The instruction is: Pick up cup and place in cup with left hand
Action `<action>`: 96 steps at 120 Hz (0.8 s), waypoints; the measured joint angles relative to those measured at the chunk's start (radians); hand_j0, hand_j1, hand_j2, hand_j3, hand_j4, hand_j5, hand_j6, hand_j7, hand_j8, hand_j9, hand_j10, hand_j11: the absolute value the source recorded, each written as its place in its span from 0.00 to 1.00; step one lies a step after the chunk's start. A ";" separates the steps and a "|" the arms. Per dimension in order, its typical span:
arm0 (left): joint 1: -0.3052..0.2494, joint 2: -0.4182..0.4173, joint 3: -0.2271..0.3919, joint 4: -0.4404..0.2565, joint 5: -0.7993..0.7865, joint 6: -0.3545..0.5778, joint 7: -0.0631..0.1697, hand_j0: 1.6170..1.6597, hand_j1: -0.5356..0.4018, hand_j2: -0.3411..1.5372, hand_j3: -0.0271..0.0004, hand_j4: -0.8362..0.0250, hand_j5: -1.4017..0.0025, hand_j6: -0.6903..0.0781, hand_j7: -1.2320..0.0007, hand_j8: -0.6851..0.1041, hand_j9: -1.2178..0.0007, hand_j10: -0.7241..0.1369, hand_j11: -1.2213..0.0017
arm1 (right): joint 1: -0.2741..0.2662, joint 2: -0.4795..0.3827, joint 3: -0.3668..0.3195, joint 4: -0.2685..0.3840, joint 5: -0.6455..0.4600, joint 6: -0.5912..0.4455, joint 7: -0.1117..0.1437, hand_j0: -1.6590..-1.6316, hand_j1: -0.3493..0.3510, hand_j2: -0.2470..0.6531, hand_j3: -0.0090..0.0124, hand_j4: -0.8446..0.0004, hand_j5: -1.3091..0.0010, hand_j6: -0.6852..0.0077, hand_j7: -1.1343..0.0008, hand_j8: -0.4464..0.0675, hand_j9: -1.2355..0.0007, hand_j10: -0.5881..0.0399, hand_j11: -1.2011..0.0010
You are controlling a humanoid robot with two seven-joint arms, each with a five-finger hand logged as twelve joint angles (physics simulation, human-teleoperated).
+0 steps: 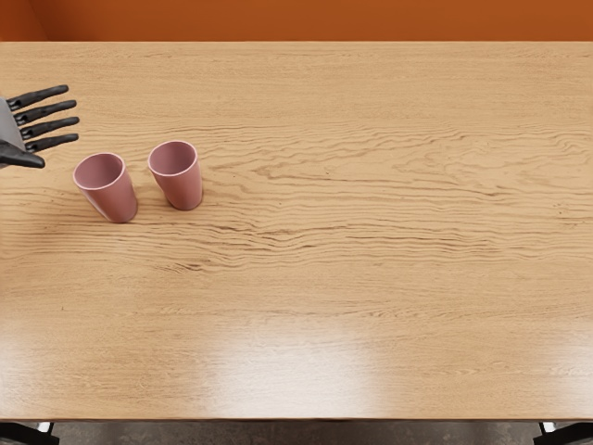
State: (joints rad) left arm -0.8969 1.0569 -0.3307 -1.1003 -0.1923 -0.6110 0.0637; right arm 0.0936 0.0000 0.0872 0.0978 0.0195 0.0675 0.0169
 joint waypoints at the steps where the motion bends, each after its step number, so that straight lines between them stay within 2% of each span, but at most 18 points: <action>1: 0.000 0.000 0.000 0.000 0.000 0.000 0.000 0.96 0.94 0.18 0.99 0.97 1.00 0.90 1.00 0.87 1.00 0.84 1.00 | 0.000 0.000 0.000 0.000 0.000 0.000 0.000 0.04 0.00 0.27 0.42 1.00 1.00 0.99 1.00 0.87 1.00 0.94 1.00; 9: -0.019 -0.004 0.001 -0.001 0.002 0.000 0.003 0.96 0.94 0.18 0.99 0.98 1.00 0.90 1.00 0.87 1.00 0.84 1.00 | 0.000 0.000 0.000 0.000 0.000 0.000 0.000 0.04 0.00 0.27 0.42 1.00 1.00 0.99 1.00 0.87 1.00 0.94 1.00; 13: -0.040 -0.038 0.002 0.000 0.004 0.000 0.023 0.96 0.94 0.18 0.99 0.98 1.00 0.90 1.00 0.87 1.00 0.84 1.00 | -0.001 0.000 -0.001 0.000 0.000 0.000 0.000 0.04 0.00 0.27 0.42 1.00 1.00 0.99 1.00 0.87 1.00 0.94 1.00; 31: -0.141 -0.101 0.007 0.000 0.013 0.000 0.250 0.96 0.94 0.18 0.99 0.97 1.00 0.90 1.00 0.87 1.00 0.84 1.00 | -0.002 0.000 -0.001 -0.001 0.000 0.000 0.000 0.04 0.00 0.27 0.42 1.00 1.00 0.99 1.00 0.87 1.00 0.94 1.00; 36: -0.200 -0.128 0.008 -0.001 0.040 0.000 0.297 0.96 0.94 0.18 0.99 0.97 1.00 0.90 1.00 0.87 1.00 0.84 1.00 | -0.003 0.000 -0.001 -0.001 0.000 0.000 0.000 0.04 0.00 0.27 0.42 1.00 1.00 0.99 1.00 0.87 1.00 0.94 1.00; 41: -0.242 -0.158 0.008 -0.005 0.088 0.000 0.328 0.96 0.94 0.18 0.99 0.97 1.00 0.90 1.00 0.87 1.00 0.84 1.00 | -0.003 0.000 -0.001 -0.001 0.000 0.000 0.000 0.04 0.00 0.27 0.42 1.00 1.00 0.99 1.00 0.87 1.00 0.94 1.00; 53: -0.324 -0.163 0.009 -0.047 0.220 0.000 0.370 0.96 0.94 0.18 0.99 0.97 1.00 0.90 1.00 0.87 1.00 0.84 1.00 | -0.003 0.000 -0.001 -0.001 0.000 0.000 0.000 0.04 0.00 0.27 0.42 1.00 1.00 0.99 1.00 0.87 1.00 0.94 1.00; 65: -0.368 -0.163 0.009 -0.135 0.381 0.000 0.388 0.96 0.94 0.18 0.99 0.97 1.00 0.90 1.00 0.87 1.00 0.84 1.00 | -0.003 0.000 -0.001 -0.001 0.000 0.000 0.000 0.04 0.00 0.27 0.42 1.00 1.00 0.99 1.00 0.87 1.00 0.94 1.00; 71: -0.389 -0.193 0.010 -0.173 0.458 0.010 0.398 0.96 0.94 0.18 0.99 0.97 1.00 0.90 1.00 0.87 1.00 0.84 1.00 | -0.003 0.000 -0.001 -0.001 0.000 0.000 0.000 0.04 0.00 0.27 0.42 1.00 1.00 0.99 1.00 0.87 1.00 0.94 1.00; 80: -0.421 -0.232 0.011 -0.206 0.564 0.102 0.430 0.96 0.94 0.18 0.99 0.97 1.00 0.89 1.00 0.86 1.00 0.84 1.00 | -0.003 0.000 -0.001 -0.001 0.000 0.000 0.000 0.04 0.00 0.27 0.42 1.00 1.00 0.99 1.00 0.87 1.00 0.94 1.00; 88: -0.419 -0.264 0.014 -0.221 0.659 0.212 0.459 0.96 0.94 0.18 0.99 0.97 1.00 0.89 1.00 0.86 1.00 0.84 1.00 | -0.003 0.000 -0.001 -0.001 0.000 0.000 0.000 0.04 0.00 0.27 0.42 1.00 1.00 0.99 1.00 0.87 1.00 0.94 1.00; 96: -0.416 -0.272 0.017 -0.228 0.729 0.301 0.476 0.96 0.94 0.18 0.99 0.97 1.00 0.89 1.00 0.86 1.00 0.84 1.00 | -0.003 0.000 -0.001 -0.001 0.000 0.000 0.000 0.04 0.00 0.27 0.42 1.00 1.00 0.99 1.00 0.87 1.00 0.94 1.00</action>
State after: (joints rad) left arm -1.3131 0.7849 -0.3133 -1.3285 0.5370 -0.3105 0.5396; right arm 0.0905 0.0000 0.0859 0.0967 0.0194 0.0675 0.0169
